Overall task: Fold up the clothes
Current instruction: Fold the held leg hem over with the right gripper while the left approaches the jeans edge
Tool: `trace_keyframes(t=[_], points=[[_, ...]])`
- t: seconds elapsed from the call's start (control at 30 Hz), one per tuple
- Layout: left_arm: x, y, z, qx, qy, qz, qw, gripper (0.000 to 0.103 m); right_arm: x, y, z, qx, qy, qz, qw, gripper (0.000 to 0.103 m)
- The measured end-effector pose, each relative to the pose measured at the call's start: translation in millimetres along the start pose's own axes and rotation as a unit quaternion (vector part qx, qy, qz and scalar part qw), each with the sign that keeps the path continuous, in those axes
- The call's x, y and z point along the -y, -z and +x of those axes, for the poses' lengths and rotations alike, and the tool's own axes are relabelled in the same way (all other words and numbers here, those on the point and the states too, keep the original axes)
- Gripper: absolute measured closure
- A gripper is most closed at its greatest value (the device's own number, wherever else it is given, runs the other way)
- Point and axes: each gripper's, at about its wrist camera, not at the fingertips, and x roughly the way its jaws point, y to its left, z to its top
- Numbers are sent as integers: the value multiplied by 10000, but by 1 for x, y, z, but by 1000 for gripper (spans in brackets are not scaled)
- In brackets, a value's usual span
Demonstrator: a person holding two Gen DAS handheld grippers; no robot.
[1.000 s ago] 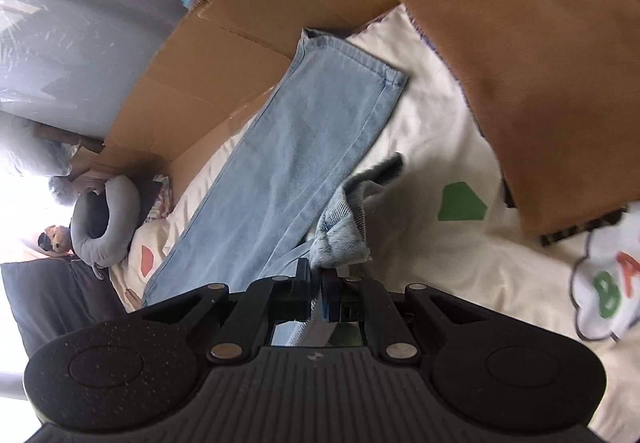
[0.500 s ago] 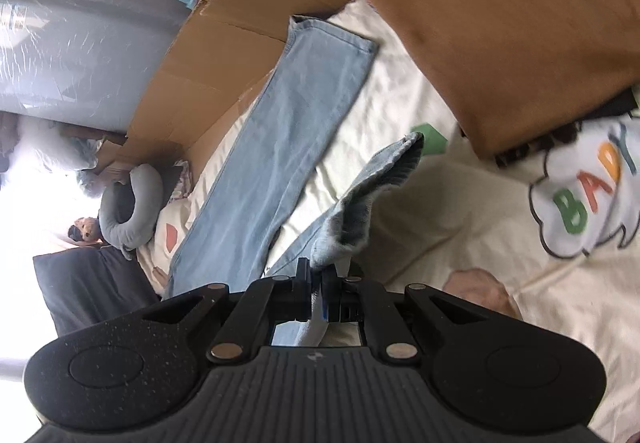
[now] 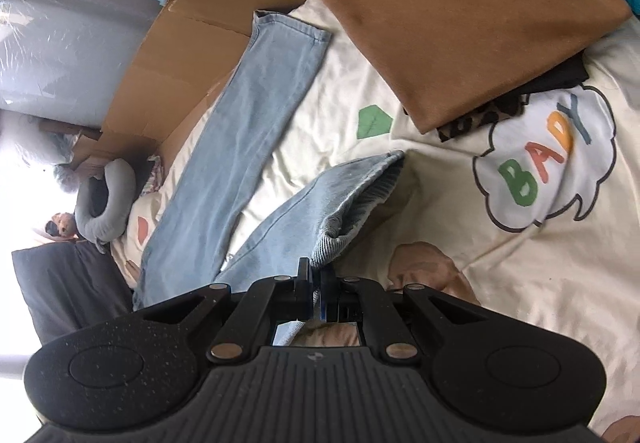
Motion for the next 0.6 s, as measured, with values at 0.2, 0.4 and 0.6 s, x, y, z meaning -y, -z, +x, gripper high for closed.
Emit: trace_keyframes(t=[0.2, 0.4, 0.6], points=[[-3, 7, 28, -86, -22, -132, 9999, 65, 11, 6, -1, -12, 127, 66, 9999, 102], [-16, 9, 31, 359, 357, -510, 9974, 87, 18, 15, -1, -15, 244, 59, 9997, 102], [-20, 12, 9, 614, 469, -313, 9965, 99, 28, 22, 1, -18, 352, 103, 9993, 102]])
